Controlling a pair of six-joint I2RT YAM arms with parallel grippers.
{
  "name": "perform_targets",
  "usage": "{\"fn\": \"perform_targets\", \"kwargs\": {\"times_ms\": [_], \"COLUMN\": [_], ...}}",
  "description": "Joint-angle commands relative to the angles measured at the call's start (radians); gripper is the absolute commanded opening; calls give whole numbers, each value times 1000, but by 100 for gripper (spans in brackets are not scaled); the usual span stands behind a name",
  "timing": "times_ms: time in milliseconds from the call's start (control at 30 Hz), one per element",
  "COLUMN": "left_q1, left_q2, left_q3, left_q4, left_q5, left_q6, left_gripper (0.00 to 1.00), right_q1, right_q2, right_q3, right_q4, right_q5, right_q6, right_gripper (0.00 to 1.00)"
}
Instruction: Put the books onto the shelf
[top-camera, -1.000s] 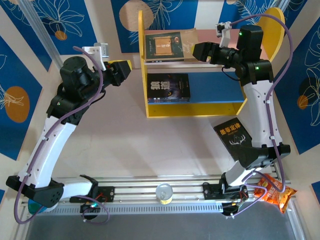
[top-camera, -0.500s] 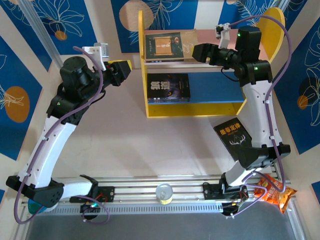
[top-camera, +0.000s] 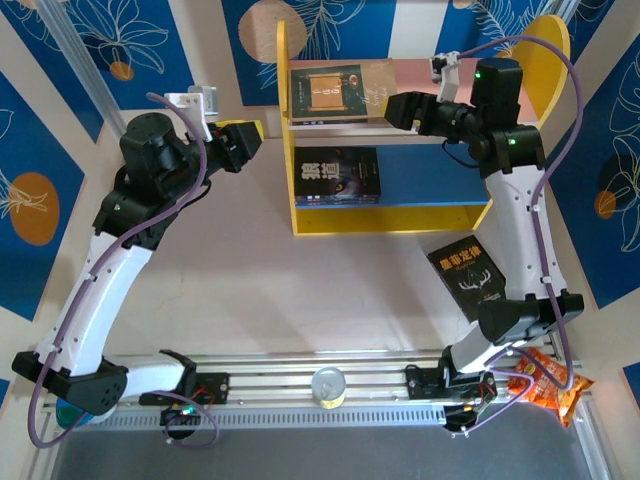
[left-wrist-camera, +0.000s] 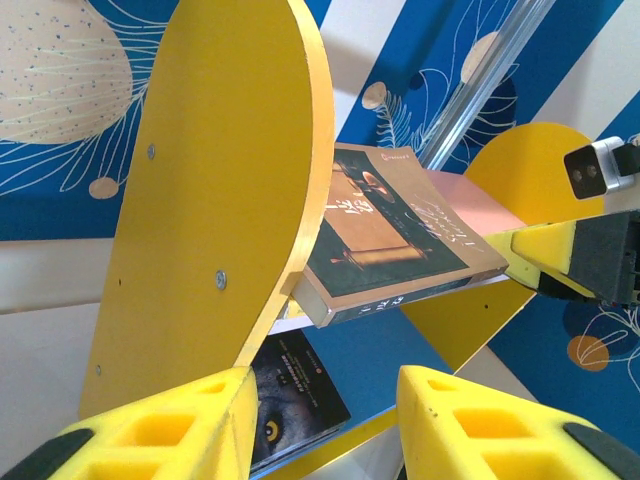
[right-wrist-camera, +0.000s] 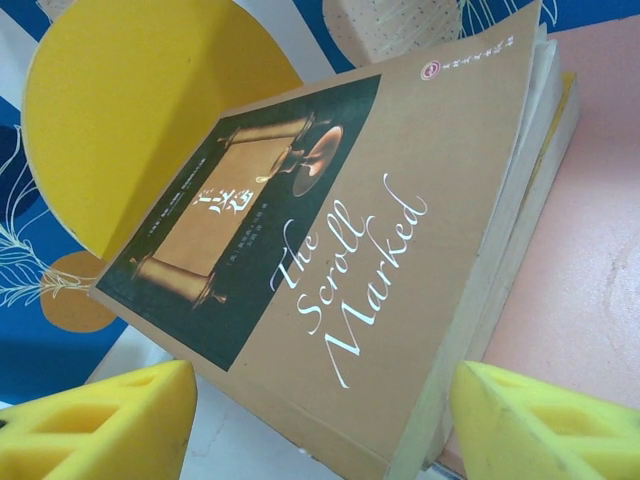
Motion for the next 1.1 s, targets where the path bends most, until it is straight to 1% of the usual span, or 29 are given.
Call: {"fn": "perform_targets", "kwargs": {"times_ms": [0, 467, 1067], "left_q1": [1, 1, 2], "left_q2": [-15, -20, -28], "left_q3": [13, 11, 8], "left_q4": [5, 1, -2], "left_q5": [5, 4, 1], "left_q6": [16, 23, 30], "left_gripper": [41, 41, 41], "right_q1": [2, 23, 40], "right_q2": [-28, 15, 58], "right_q3": [2, 44, 90], "right_q4": [14, 0, -14], "right_q5": [-20, -48, -47], "right_q6": [-8, -4, -2], "right_gripper": [68, 68, 68]}}
